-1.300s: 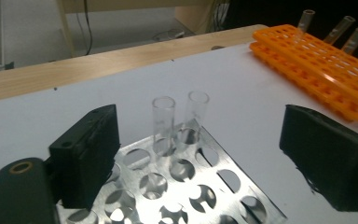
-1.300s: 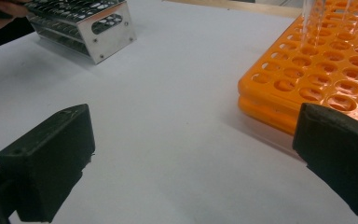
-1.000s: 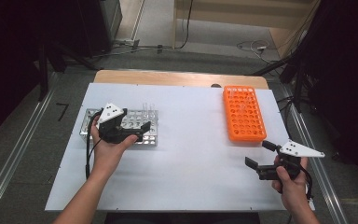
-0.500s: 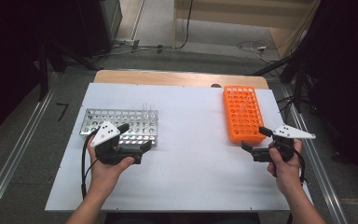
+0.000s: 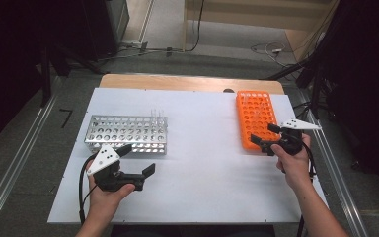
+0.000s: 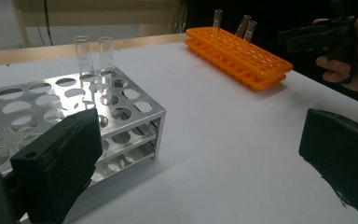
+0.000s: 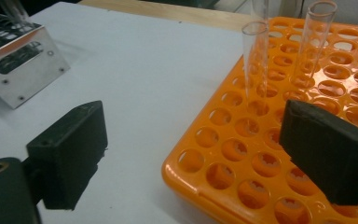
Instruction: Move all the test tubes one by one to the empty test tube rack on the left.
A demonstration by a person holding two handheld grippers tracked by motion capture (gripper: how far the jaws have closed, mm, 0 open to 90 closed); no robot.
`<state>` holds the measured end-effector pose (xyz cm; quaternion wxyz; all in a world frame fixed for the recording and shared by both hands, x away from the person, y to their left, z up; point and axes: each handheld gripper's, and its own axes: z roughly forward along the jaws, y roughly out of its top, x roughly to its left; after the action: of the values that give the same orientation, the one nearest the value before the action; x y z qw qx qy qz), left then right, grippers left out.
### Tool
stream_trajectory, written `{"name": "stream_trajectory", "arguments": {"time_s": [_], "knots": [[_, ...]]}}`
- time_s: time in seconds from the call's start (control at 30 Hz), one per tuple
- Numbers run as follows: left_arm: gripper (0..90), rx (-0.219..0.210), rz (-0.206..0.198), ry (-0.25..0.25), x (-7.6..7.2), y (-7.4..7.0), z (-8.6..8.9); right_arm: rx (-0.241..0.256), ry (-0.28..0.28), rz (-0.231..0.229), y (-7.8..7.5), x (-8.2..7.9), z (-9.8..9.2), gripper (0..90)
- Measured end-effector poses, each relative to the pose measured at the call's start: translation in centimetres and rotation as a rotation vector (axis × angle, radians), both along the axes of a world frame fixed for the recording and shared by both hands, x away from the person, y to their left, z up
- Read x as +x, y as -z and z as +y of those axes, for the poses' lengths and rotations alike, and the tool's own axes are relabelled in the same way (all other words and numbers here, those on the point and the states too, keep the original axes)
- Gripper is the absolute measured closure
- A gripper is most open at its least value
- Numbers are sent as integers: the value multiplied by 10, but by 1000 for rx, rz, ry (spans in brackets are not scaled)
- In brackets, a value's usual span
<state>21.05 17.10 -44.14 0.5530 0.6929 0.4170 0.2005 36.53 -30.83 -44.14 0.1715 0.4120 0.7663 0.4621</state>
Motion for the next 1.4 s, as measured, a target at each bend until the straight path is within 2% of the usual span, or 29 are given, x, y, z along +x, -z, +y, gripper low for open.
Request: {"name": "stream_trajectory", "arguments": {"time_s": [0.23, 0.3, 0.53, 0.6, 0.9, 1.1, 1.23, 1.4], "knots": [[0, 4, 14, 17, 1, 4, -6, -31, 108, 21, 6, 21, 7, 342], [0, 3, 13, 21, 1, 5, -8, -57, 131, 20, 8, 26, 9, 406], [0, 9, 20, 25, 0, 6, -10, -88, 170, 37, 17, 44, 11, 548], [0, 10, 20, 26, 0, 6, -10, -84, 176, 58, 18, 48, 12, 573], [0, 5, 23, 29, 0, 6, -11, -113, 184, 70, 20, 58, 21, 642], [0, 4, 24, 25, 1, 6, -11, -134, 215, 46, 21, 60, 26, 691], [0, 7, 27, 25, 1, 6, -11, -173, 240, 26, 21, 59, 28, 735], [0, 10, 25, 27, 0, 6, -12, -143, 238, 13, 19, 58, 24, 739]]}}
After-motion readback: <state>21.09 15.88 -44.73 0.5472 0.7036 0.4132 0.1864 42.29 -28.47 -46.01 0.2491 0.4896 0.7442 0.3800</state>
